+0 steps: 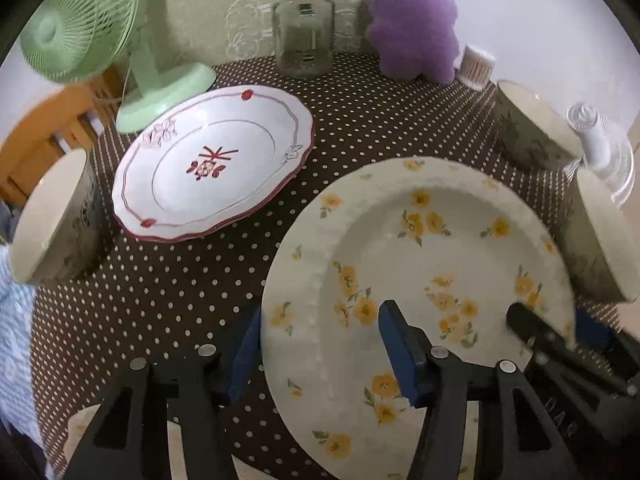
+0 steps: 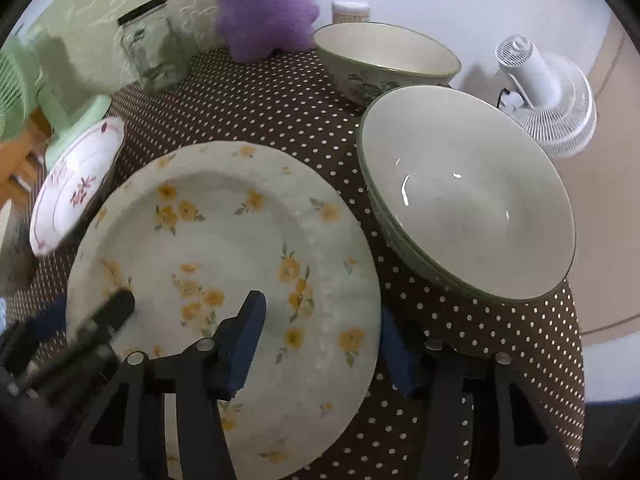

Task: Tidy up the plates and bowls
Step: 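Move the left gripper to the second yellow-floral plate and grasp its rim, then lift the second floral plate with the left gripper over the first plate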

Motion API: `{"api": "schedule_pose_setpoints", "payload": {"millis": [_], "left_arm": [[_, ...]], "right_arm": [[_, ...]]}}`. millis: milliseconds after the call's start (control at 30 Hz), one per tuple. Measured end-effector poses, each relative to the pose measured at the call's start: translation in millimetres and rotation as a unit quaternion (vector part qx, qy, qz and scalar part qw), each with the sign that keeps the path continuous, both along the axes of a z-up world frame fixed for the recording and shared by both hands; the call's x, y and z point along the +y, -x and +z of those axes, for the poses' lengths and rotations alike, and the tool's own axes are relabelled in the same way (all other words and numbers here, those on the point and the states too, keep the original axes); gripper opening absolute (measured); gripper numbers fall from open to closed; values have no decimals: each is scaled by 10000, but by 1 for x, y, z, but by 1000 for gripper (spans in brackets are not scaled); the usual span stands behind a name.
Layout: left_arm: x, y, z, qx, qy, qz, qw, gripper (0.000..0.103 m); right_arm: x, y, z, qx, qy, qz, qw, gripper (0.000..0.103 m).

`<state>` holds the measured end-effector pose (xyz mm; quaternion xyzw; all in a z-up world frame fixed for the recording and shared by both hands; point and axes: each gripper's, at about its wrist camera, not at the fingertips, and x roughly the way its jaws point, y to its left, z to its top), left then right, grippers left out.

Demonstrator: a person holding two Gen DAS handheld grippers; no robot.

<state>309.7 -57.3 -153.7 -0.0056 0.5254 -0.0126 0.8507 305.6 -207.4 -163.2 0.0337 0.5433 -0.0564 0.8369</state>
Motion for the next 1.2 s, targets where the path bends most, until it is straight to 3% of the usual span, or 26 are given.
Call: {"api": "schedule_pose_setpoints", "payload": {"millis": [333,767,900,1200], "left_arm": [[-5,21,-3,166,-263,-185,9993,58],[-5,-8,-5,154,-198,-349,9991,64],[0,-6,-4,108,-153,-310,9993,57],[-2,13,10,97,-230,-298,9992,56]], "right_arm": [[-4,10,2,181,-140,1,9997,58],[-8,3,-5,271,-360,88,9989,63],[-7,-1,-3,321,-331,75,9989,62],[-6,6,12,296,-188,307,9989,61]]}}
